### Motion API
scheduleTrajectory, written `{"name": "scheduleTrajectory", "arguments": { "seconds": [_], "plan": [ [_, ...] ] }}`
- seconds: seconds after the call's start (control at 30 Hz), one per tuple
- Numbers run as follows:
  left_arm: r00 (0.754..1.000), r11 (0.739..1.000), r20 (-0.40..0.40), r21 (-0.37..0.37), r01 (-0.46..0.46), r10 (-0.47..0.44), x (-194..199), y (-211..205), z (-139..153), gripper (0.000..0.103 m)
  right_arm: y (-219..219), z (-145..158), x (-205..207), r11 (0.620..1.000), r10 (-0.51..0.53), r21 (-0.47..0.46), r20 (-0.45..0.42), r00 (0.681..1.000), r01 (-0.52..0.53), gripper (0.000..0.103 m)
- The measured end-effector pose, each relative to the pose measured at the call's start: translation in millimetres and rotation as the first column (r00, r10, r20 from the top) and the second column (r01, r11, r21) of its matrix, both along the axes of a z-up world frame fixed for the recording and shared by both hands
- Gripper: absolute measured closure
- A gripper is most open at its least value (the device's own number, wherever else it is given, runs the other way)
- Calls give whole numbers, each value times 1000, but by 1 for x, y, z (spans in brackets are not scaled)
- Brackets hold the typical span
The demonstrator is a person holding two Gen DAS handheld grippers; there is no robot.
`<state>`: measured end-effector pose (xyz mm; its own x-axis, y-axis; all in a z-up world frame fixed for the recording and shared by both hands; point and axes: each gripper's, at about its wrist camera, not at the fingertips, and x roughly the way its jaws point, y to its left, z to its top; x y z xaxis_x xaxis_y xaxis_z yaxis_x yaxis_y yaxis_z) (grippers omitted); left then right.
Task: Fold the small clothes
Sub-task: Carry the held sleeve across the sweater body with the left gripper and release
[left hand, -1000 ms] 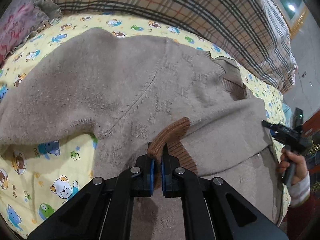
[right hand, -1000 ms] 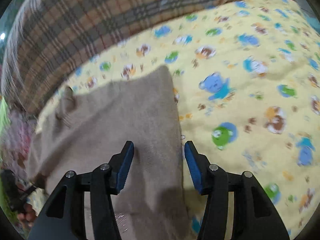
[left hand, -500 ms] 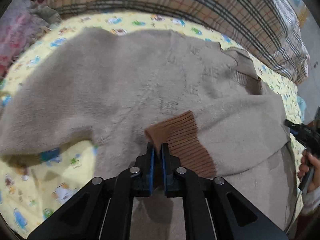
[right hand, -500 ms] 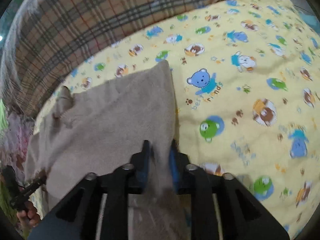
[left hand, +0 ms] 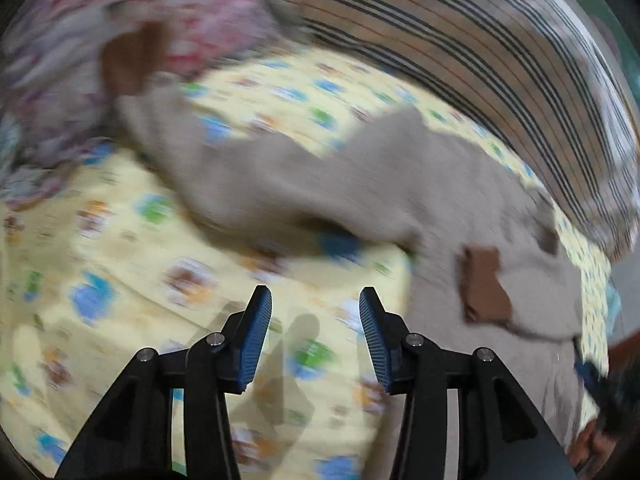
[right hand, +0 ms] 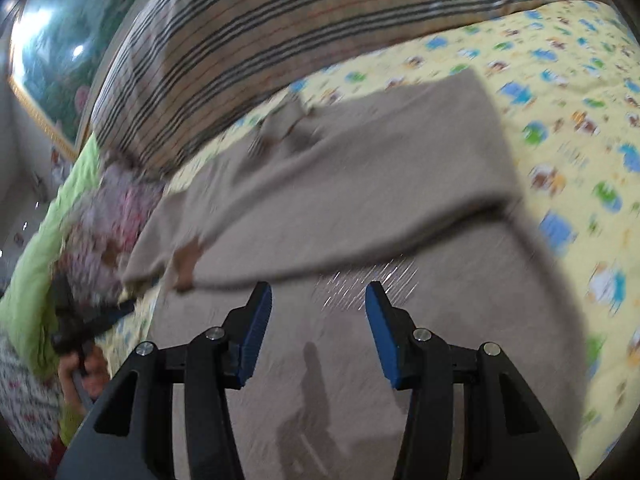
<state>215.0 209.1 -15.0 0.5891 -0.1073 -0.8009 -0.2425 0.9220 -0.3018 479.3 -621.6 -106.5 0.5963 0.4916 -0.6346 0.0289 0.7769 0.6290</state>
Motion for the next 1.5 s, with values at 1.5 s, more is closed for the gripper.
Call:
{"name": "scheduleTrajectory", "arguments": {
  "seconds": [1.5],
  "plan": [
    [812,819,209,343,461,-545,92,-328,35,94,-71,0,-75,964,-219,146,-35,975,222,53]
  ]
}}
